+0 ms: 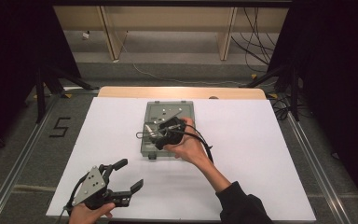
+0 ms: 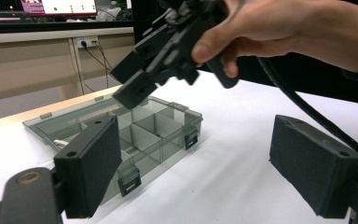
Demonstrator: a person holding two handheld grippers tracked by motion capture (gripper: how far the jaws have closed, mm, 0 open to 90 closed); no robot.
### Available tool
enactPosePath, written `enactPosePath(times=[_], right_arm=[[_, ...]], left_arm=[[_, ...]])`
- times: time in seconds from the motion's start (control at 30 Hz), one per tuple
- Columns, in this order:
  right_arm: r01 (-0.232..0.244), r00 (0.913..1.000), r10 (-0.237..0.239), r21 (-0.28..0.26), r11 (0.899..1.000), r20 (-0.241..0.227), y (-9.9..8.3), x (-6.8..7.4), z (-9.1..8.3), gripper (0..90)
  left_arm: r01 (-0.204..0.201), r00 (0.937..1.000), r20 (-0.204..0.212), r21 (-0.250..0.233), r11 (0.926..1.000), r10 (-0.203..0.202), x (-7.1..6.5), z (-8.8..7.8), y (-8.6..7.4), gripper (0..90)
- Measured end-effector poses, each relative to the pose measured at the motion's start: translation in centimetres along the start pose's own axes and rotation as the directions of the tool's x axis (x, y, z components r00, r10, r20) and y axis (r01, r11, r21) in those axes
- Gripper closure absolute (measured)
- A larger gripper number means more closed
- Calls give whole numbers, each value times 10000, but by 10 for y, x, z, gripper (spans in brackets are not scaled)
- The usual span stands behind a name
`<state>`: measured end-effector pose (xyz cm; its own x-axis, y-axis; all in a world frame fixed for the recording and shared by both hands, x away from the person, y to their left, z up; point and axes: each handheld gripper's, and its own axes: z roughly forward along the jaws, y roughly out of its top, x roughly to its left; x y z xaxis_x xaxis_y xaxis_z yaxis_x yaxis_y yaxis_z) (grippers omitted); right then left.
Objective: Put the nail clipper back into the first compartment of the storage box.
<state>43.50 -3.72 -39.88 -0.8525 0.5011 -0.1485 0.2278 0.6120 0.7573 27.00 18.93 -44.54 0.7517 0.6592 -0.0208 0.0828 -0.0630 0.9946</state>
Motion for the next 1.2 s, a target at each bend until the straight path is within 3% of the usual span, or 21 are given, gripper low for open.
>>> enactPosePath(times=[0.1,0.17,0.33,0.47,0.8,0.83,0.9,0.93,1.07,1.1,1.13,1.2], right_arm=[[129,9999,-128,122,9998,-108,-4,5,-7,298],[102,9999,-102,-72,9999,67,-6,6,-7,297],[-5,10000,3,-228,9997,-72,-10,7,-16,296],[-55,9999,50,-333,9994,-152,-16,8,-21,296],[-242,9995,224,-815,9964,-232,-27,11,-38,287],[-259,9995,239,-926,9954,-228,-27,12,-41,282],[-257,9995,238,-975,9949,-208,-28,12,-42,277],[-267,9995,248,-985,9948,-203,-28,12,-42,277],[-255,9996,241,-1119,9934,-140,-30,12,-45,275],[-308,9994,291,-1113,9933,-168,-32,12,-46,274],[-322,9994,302,-1147,9929,-197,-33,12,-47,273],[-307,9995,293,-1236,9919,-133,-35,12,-50,256]], left_arm=[[38,10000,-55,74,10000,-38,-1,-1,1,161],[128,9999,-66,65,9999,-127,-2,-1,1,161],[-259,9996,-122,24,9997,259,1,-1,2,161],[181,9998,-32,189,9997,-181,-2,-2,0,161],[209,9998,-82,217,9995,-207,-3,-2,1,161],[-248,9996,-140,612,9978,257,0,-4,1,161],[-432,9989,-167,767,9961,446,2,-5,2,161],[41,10000,-82,352,9994,-38,-2,-3,1,161],[-43,10000,-40,428,9991,45,-1,-4,1,161],[498,9987,-81,-55,9987,-498,-5,-1,1,161],[747,9971,-90,-267,9968,-750,-7,1,0,161],[764,9970,-84,-287,9967,-766,-7,1,1,161]])
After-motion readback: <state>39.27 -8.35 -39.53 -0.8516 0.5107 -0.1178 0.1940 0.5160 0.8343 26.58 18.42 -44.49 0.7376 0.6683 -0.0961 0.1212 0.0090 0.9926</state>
